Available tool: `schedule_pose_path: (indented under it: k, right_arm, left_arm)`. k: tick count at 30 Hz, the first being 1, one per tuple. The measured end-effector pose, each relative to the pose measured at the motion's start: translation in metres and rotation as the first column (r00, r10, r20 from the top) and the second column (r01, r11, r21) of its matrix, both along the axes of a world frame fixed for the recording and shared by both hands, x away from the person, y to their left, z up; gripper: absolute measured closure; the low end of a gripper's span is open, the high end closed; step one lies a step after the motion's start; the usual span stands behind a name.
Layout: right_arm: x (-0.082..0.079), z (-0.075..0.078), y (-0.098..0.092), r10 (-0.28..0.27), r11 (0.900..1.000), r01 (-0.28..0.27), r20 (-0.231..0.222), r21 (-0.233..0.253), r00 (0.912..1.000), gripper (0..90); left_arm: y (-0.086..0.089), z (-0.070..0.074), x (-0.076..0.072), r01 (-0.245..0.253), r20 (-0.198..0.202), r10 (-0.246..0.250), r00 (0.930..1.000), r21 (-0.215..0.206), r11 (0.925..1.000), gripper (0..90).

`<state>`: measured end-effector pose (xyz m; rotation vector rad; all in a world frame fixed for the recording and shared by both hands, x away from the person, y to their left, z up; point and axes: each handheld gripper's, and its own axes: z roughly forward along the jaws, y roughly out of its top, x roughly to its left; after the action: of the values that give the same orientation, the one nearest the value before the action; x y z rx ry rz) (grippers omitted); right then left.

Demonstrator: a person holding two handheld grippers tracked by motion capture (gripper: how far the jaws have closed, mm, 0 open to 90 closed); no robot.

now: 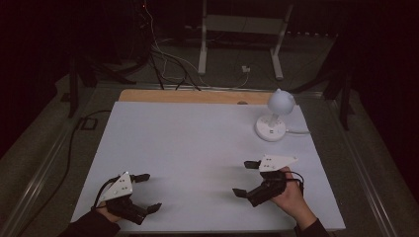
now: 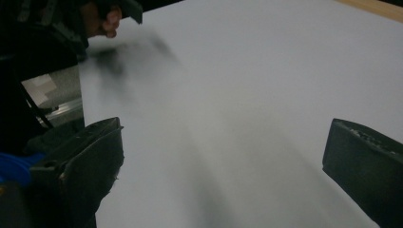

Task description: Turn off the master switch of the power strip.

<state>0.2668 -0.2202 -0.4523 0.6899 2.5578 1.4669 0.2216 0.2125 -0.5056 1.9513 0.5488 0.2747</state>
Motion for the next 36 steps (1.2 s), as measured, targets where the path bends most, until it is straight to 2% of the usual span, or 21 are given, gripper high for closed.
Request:
schedule_pose_path:
  k: [9, 15, 25, 31, 36]
  right_arm:
    - [0.012, 0.011, -0.005, -0.036, 0.999, 0.036, 0.023, -0.001, 0.9991, 0.0]
    - [0.024, 0.020, -0.014, -0.080, 0.997, 0.080, 0.041, 0.004, 0.9959, 0.0]
    - [0.036, 0.028, -0.025, -0.137, 0.991, 0.137, 0.058, 0.004, 0.9889, 0.0]
    - [0.045, 0.032, -0.034, -0.180, 0.984, 0.180, 0.068, -0.002, 0.9814, 0.0]
    - [0.052, 0.033, -0.042, -0.225, 0.974, 0.227, 0.086, -0.010, 0.9705, 0.0]
  left_arm:
    - [0.000, 0.000, 0.000, 0.003, -0.001, -0.003, 1.0000, -0.001, 1.0000, 0.3]
    - [0.000, 0.000, 0.000, 0.004, -0.002, -0.004, 1.0000, -0.001, 1.0000, 0.3]
    - [0.000, 0.001, 0.000, -0.002, 0.001, 0.002, 1.0000, -0.004, 1.0000, 0.3]
    - [0.000, 0.001, 0.000, 0.000, -0.001, 0.000, 1.0000, -0.004, 1.0000, 0.3]
    - [0.000, 0.001, 0.000, -0.001, -0.002, 0.001, 1.0000, -0.004, 1.0000, 0.3]
